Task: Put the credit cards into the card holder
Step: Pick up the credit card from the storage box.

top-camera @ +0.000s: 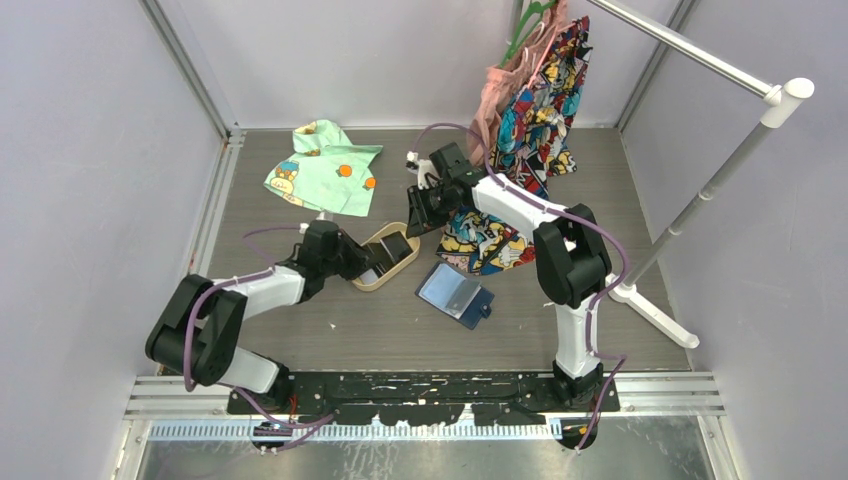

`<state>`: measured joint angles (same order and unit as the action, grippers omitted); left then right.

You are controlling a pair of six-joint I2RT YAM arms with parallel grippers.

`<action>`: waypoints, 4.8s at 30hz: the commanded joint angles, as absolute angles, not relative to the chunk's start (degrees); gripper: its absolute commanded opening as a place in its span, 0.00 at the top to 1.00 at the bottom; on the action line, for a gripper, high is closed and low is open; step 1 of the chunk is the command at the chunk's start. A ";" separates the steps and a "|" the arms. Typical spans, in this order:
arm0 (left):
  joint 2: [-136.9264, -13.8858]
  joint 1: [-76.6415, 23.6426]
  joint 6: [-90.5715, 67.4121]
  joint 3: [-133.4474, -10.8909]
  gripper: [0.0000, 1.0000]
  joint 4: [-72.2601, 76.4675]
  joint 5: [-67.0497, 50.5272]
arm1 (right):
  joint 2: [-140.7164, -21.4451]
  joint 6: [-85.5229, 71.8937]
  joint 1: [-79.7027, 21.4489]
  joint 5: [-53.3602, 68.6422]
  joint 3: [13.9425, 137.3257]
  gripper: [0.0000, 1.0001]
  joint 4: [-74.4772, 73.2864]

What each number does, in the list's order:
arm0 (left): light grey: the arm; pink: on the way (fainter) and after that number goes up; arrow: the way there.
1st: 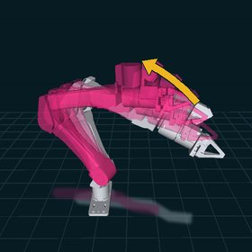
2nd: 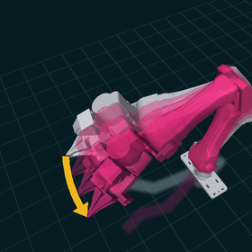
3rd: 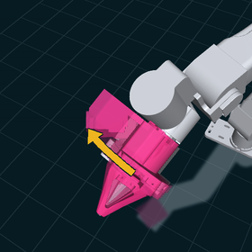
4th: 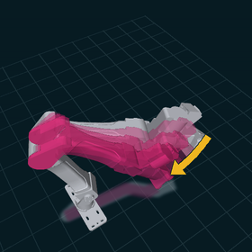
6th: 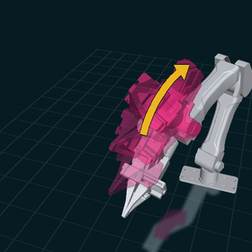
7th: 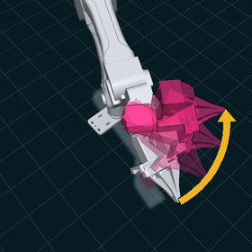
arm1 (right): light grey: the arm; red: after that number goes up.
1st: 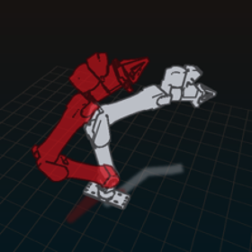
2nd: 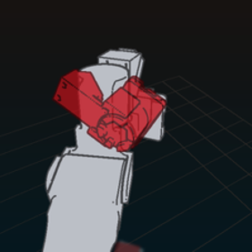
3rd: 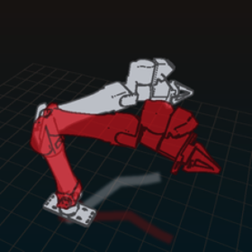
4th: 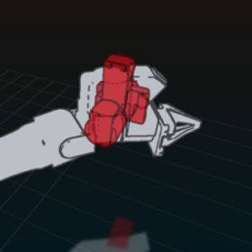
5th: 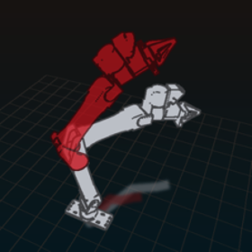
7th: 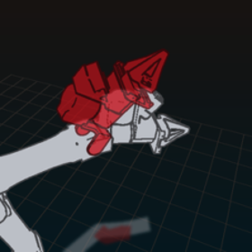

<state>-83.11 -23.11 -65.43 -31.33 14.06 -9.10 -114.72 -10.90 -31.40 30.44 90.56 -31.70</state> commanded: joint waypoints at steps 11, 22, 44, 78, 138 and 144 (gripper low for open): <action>-78.03 -22.70 -59.74 -35.32 0.97 1.83 -7.82 | -110.54 -9.76 -31.98 34.78 90.70 0.69 -30.37; -81.19 -22.72 -59.84 -36.34 0.87 2.08 -8.65 | -110.31 -9.62 -32.05 34.89 90.38 0.68 -30.32; -80.65 -22.41 -58.45 -37.25 0.85 1.28 -10.71 | -111.98 -8.20 -34.81 36.17 91.16 0.62 -31.10; -78.01 -20.86 -57.39 -40.30 1.00 -7.45 -11.43 | -122.58 -6.60 -43.82 29.51 100.68 0.76 -36.28; -72.97 -36.80 -48.86 -32.10 1.00 57.85 -45.03 | -81.83 9.87 -25.57 70.19 69.37 0.48 -42.49; -73.33 -36.82 -50.73 -31.40 0.99 61.39 -44.95 | -81.22 12.97 -25.55 73.54 70.28 0.94 -45.26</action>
<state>-73.78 -36.64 -49.36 -30.17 53.82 -44.21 -84.18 10.68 -25.30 69.32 69.25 -44.34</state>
